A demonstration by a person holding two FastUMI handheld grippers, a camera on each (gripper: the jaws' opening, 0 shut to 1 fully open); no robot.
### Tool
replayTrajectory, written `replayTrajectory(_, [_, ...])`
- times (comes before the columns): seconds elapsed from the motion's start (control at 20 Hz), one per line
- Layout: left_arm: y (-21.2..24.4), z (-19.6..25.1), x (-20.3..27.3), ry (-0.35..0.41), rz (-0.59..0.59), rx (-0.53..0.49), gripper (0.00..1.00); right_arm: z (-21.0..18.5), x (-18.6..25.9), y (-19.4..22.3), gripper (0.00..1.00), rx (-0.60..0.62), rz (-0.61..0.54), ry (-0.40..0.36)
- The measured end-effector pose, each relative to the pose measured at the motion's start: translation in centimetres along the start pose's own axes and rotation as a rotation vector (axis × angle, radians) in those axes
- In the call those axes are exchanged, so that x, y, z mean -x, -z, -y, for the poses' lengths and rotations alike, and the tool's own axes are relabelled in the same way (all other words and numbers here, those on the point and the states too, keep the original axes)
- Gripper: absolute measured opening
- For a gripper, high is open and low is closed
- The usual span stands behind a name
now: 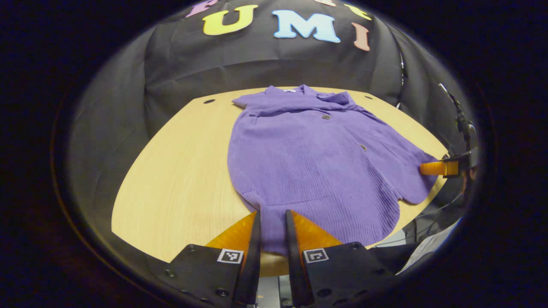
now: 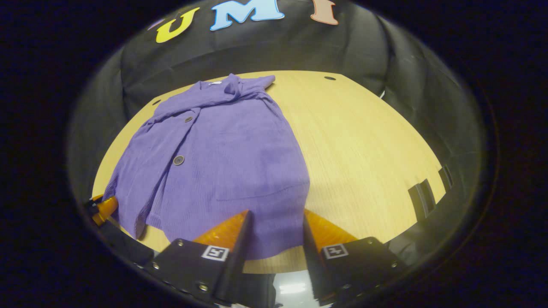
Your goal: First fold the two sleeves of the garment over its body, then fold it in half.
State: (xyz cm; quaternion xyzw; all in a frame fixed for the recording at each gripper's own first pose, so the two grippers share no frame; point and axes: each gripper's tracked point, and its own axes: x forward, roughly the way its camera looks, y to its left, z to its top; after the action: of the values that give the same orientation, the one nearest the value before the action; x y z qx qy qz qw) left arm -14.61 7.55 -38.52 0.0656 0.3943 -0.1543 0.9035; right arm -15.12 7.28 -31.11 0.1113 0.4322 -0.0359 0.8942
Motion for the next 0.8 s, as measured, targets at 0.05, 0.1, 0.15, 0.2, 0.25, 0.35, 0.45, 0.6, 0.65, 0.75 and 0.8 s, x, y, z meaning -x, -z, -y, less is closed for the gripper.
replayTrajectory(0.05, [-0.1, 0.2, -0.1, 0.011, 0.005, 0.027, 0.37, -0.1, -0.1, 0.0, 0.56, -0.022, -0.007, 0.004])
replayTrajectory(0.1, [-0.3, 0.1, -0.2, 0.012, -0.003, 0.056, 0.13, -0.3, 0.1, -0.1, 0.43, -0.055, -0.011, 0.000])
replayTrajectory(0.15, [-0.5, 0.3, -0.2, 0.024, -0.009, 0.060, 0.14, -0.5, 0.1, -0.2, 0.30, -0.102, -0.014, -0.005])
replayTrajectory(0.2, [-0.5, 0.6, -0.1, 0.037, -0.024, 0.077, 0.13, -0.8, 0.1, 0.0, 0.16, -0.133, -0.021, -0.021])
replayTrajectory(0.25, [-0.8, 0.8, -0.3, 0.047, -0.028, 0.121, 0.14, -0.4, 0.1, -0.2, 0.16, -0.171, -0.013, -0.013])
replayTrajectory(0.35, [-1.3, 1.9, 0.1, 0.128, -0.045, 0.186, 0.08, -1.4, 1.0, -1.4, 0.04, -0.256, 0.012, -0.064])
replayTrajectory(0.45, [-2.6, 2.0, 0.7, 0.165, -0.022, 0.207, 0.07, -1.6, 2.0, -2.5, 0.04, -0.274, 0.045, -0.079])
replayTrajectory(0.6, [-5.6, 2.7, 1.9, 0.235, 0.034, 0.246, 0.07, -2.3, 4.1, -6.0, 0.04, -0.265, 0.131, -0.121])
replayTrajectory(0.65, [-6.5, 2.5, 2.0, 0.240, 0.048, 0.253, 0.07, -2.6, 4.7, -7.3, 0.04, -0.261, 0.155, -0.134])
replayTrajectory(0.75, [-9.0, 2.5, 2.3, 0.256, 0.082, 0.278, 0.07, -3.1, 5.7, -10.0, 0.04, -0.238, 0.197, -0.156])
replayTrajectory(0.8, [-10.2, 2.3, 2.5, 0.262, 0.100, 0.294, 0.07, -3.6, 6.0, -11.3, 0.04, -0.222, 0.212, -0.169])
